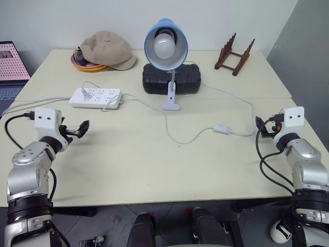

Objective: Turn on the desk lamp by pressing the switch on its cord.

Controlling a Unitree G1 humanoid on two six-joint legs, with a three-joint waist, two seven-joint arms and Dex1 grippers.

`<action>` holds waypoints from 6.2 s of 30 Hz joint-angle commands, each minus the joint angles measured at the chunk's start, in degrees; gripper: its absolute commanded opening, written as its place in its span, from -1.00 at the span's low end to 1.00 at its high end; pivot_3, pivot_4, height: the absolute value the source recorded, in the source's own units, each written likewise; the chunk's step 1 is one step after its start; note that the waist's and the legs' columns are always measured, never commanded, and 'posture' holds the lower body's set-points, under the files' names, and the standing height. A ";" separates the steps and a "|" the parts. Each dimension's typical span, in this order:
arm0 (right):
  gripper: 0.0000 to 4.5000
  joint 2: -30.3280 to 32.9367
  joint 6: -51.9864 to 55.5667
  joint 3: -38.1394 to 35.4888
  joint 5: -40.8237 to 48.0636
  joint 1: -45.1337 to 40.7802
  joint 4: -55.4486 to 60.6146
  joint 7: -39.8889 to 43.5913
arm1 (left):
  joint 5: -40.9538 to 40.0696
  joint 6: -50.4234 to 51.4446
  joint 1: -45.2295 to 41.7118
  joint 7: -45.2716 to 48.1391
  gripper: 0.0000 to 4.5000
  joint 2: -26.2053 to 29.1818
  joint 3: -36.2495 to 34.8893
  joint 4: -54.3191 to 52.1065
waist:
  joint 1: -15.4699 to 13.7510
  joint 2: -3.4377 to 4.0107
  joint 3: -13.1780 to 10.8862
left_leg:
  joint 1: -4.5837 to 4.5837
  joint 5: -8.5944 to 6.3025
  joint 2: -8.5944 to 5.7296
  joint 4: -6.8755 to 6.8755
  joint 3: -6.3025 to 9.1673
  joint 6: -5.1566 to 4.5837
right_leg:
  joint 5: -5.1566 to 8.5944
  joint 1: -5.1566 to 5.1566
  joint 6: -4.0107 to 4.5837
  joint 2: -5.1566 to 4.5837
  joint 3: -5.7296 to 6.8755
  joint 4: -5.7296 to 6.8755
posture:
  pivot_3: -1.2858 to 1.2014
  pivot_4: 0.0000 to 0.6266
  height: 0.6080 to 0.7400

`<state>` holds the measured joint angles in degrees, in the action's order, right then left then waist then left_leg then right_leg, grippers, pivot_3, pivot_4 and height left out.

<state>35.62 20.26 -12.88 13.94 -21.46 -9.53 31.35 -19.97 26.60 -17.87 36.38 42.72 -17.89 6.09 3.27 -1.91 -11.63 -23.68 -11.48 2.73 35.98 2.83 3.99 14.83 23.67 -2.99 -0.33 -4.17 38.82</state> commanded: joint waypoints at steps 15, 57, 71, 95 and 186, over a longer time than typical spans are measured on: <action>0.99 3.29 -5.55 18.51 -3.76 -24.89 -34.09 36.99 | -4.69 7.55 -21.33 28.88 1.00 -1.65 28.43 -13.13 | 0.06 0.04 -0.04 | -0.08 -0.01 0.00 -0.03 0.03 -0.02 | 0.03 -0.01 -0.03 0.04 0.05 -0.17 | 0.03 -0.52 1.00; -0.70 3.37 1.31 18.50 -4.09 -19.88 -23.41 46.28 | -10.19 15.06 -7.05 23.04 1.00 -0.58 21.09 -25.40 | -0.17 0.10 -0.07 | -0.09 0.00 -0.03 0.11 0.13 -0.01 | 0.04 0.02 -0.04 0.03 0.07 0.06 | 0.03 -0.52 1.00; 0.90 1.53 3.42 18.58 -4.12 -22.00 -24.63 44.91 | -9.33 13.47 -10.37 23.88 1.00 -0.38 21.92 -22.15 | 0.34 0.10 -0.07 | -0.06 0.00 -0.02 0.12 0.12 -0.02 | 0.03 0.02 -0.05 0.04 0.06 0.08 | 0.03 -0.52 1.00; 0.28 -4.34 -0.42 18.74 -5.80 -29.65 -36.67 43.09 | -9.59 13.96 -11.31 24.24 1.00 0.34 21.86 -22.61 | 0.16 0.11 -0.08 | -0.07 0.00 -0.03 0.09 0.12 -0.02 | 0.00 0.02 0.02 0.04 0.07 0.08 | 0.03 -0.52 1.00; -0.53 -6.77 -22.85 20.74 -7.34 -4.13 22.87 18.41 | -45.73 35.36 -11.73 -9.79 -0.79 -22.84 8.85 -17.25 | -0.31 0.09 -0.04 | 0.37 -0.01 -0.06 0.02 0.19 0.02 | 0.07 -0.46 -0.04 0.03 0.06 -0.12 | 0.03 -0.52 1.00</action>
<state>28.80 -1.91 8.10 5.74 -24.17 11.06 50.03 -66.22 63.24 -29.26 26.36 19.86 -9.21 -9.16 2.96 -1.82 -11.68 -23.31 -11.49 2.67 36.00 3.02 4.01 14.90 23.22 -3.03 -0.30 -4.11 38.70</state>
